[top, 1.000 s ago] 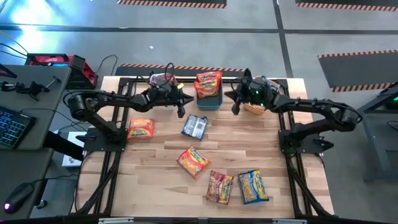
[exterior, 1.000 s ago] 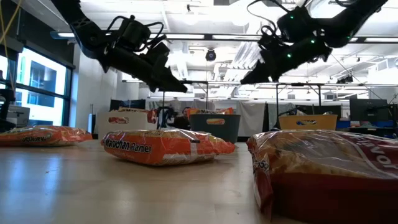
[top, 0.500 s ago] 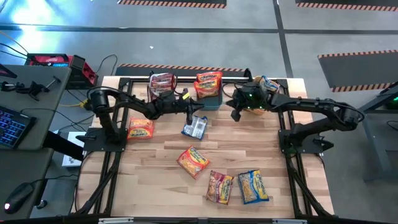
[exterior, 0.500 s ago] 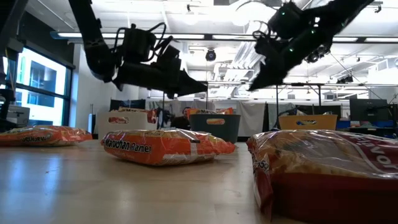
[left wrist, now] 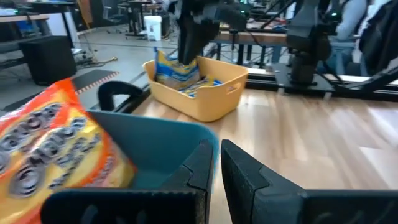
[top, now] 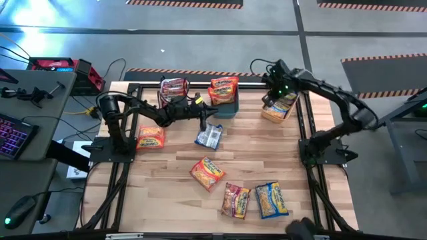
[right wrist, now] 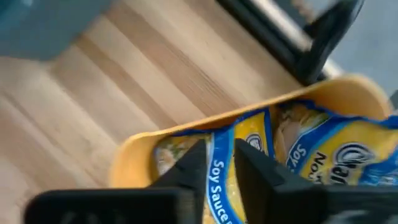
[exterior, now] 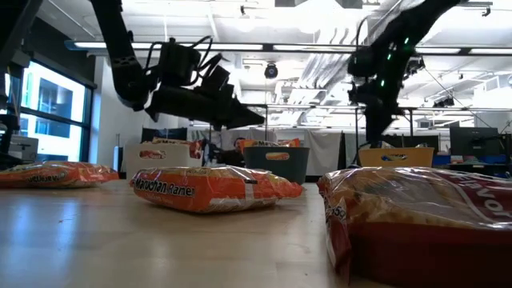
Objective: Sort Maruchan noodles
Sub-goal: Adjust the blue noodle pack into the yellow bin
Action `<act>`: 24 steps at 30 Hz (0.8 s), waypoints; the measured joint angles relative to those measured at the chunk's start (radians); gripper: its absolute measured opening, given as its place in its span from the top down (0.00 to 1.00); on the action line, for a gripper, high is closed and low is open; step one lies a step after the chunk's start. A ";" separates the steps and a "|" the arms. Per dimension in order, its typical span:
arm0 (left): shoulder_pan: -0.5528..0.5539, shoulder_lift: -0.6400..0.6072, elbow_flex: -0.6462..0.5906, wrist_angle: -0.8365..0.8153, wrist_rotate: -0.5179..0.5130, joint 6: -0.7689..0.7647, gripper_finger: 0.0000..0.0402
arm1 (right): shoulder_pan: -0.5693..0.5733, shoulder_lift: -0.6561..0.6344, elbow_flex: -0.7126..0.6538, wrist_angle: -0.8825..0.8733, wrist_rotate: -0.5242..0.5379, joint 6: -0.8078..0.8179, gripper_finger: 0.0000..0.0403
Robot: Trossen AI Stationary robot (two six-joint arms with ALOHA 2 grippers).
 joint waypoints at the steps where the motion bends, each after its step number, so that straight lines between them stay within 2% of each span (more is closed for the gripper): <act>1: 0.009 0.000 0.000 -0.002 0.000 0.000 0.95 | -0.021 0.038 0.011 -0.006 -0.014 0.006 0.78; 7: 0.074 0.000 0.007 -0.002 0.000 -0.007 0.95 | -0.082 0.238 0.097 -0.021 -0.002 0.102 0.53; 11: 0.095 0.000 0.007 -0.021 -0.001 -0.029 0.95 | -0.089 0.323 0.128 -0.010 -0.009 0.127 0.42; 19: 0.094 0.000 0.007 -0.016 0.000 -0.003 0.95 | -0.077 0.344 0.122 -0.047 0.133 0.096 0.42; 24: 0.092 0.000 0.007 -0.017 0.001 -0.027 0.95 | -0.065 0.283 0.122 -0.043 0.088 0.050 0.44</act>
